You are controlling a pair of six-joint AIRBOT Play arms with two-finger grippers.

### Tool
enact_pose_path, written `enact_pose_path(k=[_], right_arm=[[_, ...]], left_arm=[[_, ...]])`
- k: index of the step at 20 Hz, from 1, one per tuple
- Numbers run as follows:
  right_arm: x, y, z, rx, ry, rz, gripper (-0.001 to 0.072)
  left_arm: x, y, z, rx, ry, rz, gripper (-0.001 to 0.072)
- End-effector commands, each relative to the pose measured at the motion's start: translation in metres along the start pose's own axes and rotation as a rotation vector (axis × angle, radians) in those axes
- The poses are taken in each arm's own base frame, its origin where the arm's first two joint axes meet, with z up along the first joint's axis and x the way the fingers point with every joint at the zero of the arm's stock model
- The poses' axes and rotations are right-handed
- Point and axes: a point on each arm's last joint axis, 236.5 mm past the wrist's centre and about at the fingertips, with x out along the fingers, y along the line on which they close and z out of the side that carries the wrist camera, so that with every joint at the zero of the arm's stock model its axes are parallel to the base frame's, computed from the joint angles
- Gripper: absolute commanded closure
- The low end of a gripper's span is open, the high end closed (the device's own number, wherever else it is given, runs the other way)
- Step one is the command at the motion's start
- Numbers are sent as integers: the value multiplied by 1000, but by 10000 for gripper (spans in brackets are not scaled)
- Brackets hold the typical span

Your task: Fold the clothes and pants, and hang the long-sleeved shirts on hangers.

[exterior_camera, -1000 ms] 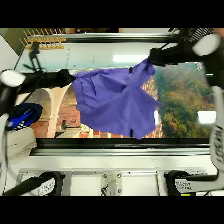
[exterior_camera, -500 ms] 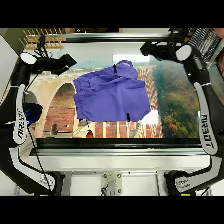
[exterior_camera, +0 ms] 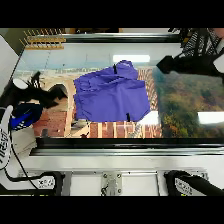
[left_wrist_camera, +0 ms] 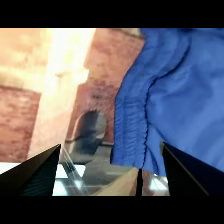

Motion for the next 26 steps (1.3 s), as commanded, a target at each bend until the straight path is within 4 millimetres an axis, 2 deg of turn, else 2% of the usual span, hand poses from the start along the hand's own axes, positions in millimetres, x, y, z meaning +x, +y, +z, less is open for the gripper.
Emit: enact_pose_path(k=[1,3,5,8,10,14,16,17,18,19,20,21,23,24,26], right_arm=[[-15,7,-53,13,73,14,205],[-20,9,-60,23,73,13,205],[-24,13,-57,25,58,23,205],[-26,18,-55,35,50,42,205],[-26,20,-55,37,48,47,205],[-26,20,-55,37,48,47,205],[-26,20,-55,37,47,47,204],[-27,20,-55,37,46,47,205],[-27,20,-55,36,46,47,205],[-27,20,-55,36,46,47,205],[-27,20,-55,37,46,47,204],[-27,20,-55,37,46,47,204],[-27,18,-55,55,49,38,203],[-27,13,-59,66,63,18,203],[-27,-15,-79,99,135,-102,203]], left_arm=[[38,20,-60,-207,39,-59,44],[54,17,-73,-297,56,-110,45],[66,7,-79,-313,83,-148,45],[83,-8,-73,-347,56,-180,44],[88,-19,-67,-377,34,-207,45],[94,-43,-71,-302,82,-219,45],[99,-49,-71,-292,90,-219,46],[100,-50,-69,-299,92,-219,71],[101,-53,-68,-296,91,-221,316],[100,-55,-64,-289,80,-224,474],[99,-58,-59,-281,65,-227,530],[97,-60,-53,-276,49,-231,530],[92,-67,-43,-253,27,-244,690],[88,-70,-38,-244,20,-252,691],[76,-73,-32,-215,-8,-262,691]])
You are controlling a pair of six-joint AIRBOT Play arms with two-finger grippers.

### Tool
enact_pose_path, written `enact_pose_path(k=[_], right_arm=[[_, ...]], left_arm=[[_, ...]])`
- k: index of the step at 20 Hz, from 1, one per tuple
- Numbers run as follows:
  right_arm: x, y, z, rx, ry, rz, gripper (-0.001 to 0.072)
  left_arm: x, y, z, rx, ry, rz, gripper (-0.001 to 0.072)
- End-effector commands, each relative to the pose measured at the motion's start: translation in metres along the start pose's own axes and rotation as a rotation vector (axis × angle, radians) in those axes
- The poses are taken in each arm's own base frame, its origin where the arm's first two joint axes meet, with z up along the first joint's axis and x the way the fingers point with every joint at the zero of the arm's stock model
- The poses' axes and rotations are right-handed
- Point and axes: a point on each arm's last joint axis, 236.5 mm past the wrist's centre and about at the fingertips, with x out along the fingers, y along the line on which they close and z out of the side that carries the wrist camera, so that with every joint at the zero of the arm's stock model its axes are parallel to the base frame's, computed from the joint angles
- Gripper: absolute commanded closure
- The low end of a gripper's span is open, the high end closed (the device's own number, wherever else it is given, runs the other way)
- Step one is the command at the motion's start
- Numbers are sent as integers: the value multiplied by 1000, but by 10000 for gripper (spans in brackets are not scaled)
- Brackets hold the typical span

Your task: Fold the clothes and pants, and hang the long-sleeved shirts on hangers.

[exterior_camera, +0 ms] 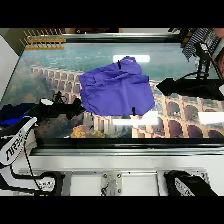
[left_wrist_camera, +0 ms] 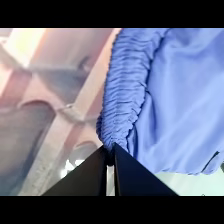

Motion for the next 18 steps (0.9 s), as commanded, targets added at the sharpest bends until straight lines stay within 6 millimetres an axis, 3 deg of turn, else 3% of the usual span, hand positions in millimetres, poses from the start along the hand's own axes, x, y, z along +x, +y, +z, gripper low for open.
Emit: enact_pose_path(k=[1,5,8,9,10,11,14,18], right_arm=[[1,-49,-29,104,95,-193,203],[31,-123,-100,425,205,-334,200],[78,-145,-152,637,293,-285,195],[97,-144,-160,674,304,-246,191],[116,-137,-163,697,312,-187,140],[132,-128,-162,717,312,-129,29],[175,-96,-160,770,301,13,21],[201,-77,-168,751,307,17,46]], left_arm=[[-16,-11,7,81,-30,1,691],[-34,6,-3,249,-7,122,691],[-39,12,-5,289,6,156,690],[-39,14,-6,292,11,162,690],[-39,13,-6,291,10,160,691],[-39,13,-6,290,10,159,690],[-39,14,-6,291,11,161,690],[-39,13,-6,291,10,160,691]])
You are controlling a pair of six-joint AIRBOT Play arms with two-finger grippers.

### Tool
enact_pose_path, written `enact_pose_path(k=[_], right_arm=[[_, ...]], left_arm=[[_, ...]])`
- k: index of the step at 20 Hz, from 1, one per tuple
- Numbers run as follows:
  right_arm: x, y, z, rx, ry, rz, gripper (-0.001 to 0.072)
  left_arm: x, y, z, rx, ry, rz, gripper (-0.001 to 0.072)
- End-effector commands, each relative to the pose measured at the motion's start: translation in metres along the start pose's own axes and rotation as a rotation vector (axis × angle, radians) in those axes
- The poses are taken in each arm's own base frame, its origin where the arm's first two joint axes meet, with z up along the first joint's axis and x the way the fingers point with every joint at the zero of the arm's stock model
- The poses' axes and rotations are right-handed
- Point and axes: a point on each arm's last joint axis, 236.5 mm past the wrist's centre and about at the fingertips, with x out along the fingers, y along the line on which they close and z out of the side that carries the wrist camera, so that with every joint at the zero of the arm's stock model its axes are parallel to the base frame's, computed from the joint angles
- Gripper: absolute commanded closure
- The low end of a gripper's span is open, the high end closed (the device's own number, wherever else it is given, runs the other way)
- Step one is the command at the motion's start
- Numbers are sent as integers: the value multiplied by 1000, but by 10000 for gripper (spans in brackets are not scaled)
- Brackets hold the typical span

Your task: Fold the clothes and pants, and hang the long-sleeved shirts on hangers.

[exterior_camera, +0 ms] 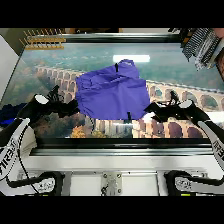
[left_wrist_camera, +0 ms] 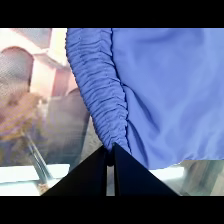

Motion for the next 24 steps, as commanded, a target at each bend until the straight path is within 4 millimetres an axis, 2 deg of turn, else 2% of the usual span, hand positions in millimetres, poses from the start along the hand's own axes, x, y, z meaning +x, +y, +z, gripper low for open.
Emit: enact_pose_path(k=[1,2,6,7,8,9,11,12,13,14,15,16,18,19,21,24], right_arm=[[26,14,-3,-5,-25,28,109],[28,17,-3,-18,-36,26,130],[37,23,-8,-54,-46,16,134],[38,23,-7,-59,-50,15,195],[38,23,-7,-93,-51,15,456],[37,23,-6,-129,-53,14,590],[32,25,-1,-187,-69,16,630],[24,27,5,-226,-88,13,707],[12,33,14,-259,-116,14,708],[-7,44,25,-309,-148,20,708],[-30,58,36,-367,-185,26,708],[-61,77,48,-441,-229,34,709],[-133,125,57,-583,-328,65,708],[-173,151,55,-647,-387,89,709],[-262,207,34,-769,-538,163,709],[-376,259,-17,-888,-765,264,709]], left_arm=[[-1,1,1,3,-1,5,691],[-1,1,1,3,-3,5,691],[-1,1,1,4,-4,5,690],[-1,1,1,4,-4,5,690],[-1,1,1,4,-4,5,691],[-1,1,1,4,-4,5,691],[-2,2,2,2,-7,5,691],[-5,2,4,0,-11,2,690],[-13,-2,9,5,-23,-7,691],[-26,-11,16,23,-44,-22,691],[-47,-29,25,65,-78,-47,691],[-73,-51,33,122,-124,-74,691],[-141,-109,38,253,-221,-150,691],[-175,-137,31,328,-269,-179,691],[-245,-190,3,480,-382,-243,691],[-340,-248,-61,642,-557,-359,691]])
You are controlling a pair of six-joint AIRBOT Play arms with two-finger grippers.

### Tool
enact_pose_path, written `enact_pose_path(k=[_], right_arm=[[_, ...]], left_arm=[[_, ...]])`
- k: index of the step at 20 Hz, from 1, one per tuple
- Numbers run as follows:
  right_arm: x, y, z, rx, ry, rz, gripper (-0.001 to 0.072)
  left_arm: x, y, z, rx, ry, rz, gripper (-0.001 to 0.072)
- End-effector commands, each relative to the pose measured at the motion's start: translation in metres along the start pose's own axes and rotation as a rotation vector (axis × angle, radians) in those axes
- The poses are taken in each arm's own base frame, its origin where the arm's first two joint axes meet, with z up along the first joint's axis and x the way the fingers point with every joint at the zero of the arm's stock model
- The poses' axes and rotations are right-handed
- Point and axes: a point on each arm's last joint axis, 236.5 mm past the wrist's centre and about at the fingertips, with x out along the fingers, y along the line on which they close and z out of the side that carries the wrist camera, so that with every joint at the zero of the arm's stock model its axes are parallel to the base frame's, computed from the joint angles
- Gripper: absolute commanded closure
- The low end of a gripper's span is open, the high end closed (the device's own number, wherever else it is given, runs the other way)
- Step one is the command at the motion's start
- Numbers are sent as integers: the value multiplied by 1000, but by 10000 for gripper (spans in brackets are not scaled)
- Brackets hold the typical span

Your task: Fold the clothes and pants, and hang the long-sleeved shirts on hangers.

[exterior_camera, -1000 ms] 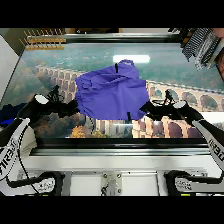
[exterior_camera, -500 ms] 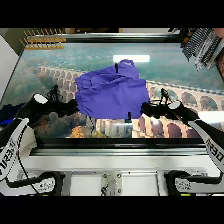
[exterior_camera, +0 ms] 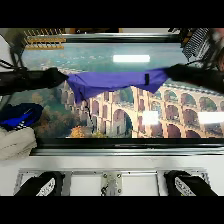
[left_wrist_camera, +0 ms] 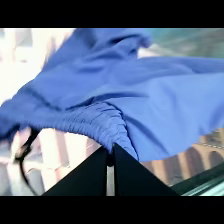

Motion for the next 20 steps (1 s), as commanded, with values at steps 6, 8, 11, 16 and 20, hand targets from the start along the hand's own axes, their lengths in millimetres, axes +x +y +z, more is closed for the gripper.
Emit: enact_pose_path(k=[6,8,11,16,20], right_arm=[[-214,135,88,-248,-454,71,709],[-217,137,93,-227,-463,78,710],[-166,110,94,-98,-356,79,710],[19,34,32,91,61,57,710],[151,-49,-35,220,251,-39,710]], left_arm=[[-199,-178,-5,180,-378,-270,691],[-198,-162,-3,146,-383,-202,691],[-158,-101,7,94,-297,16,691],[3,30,-33,-29,140,269,691],[128,137,-58,-207,258,299,691]])
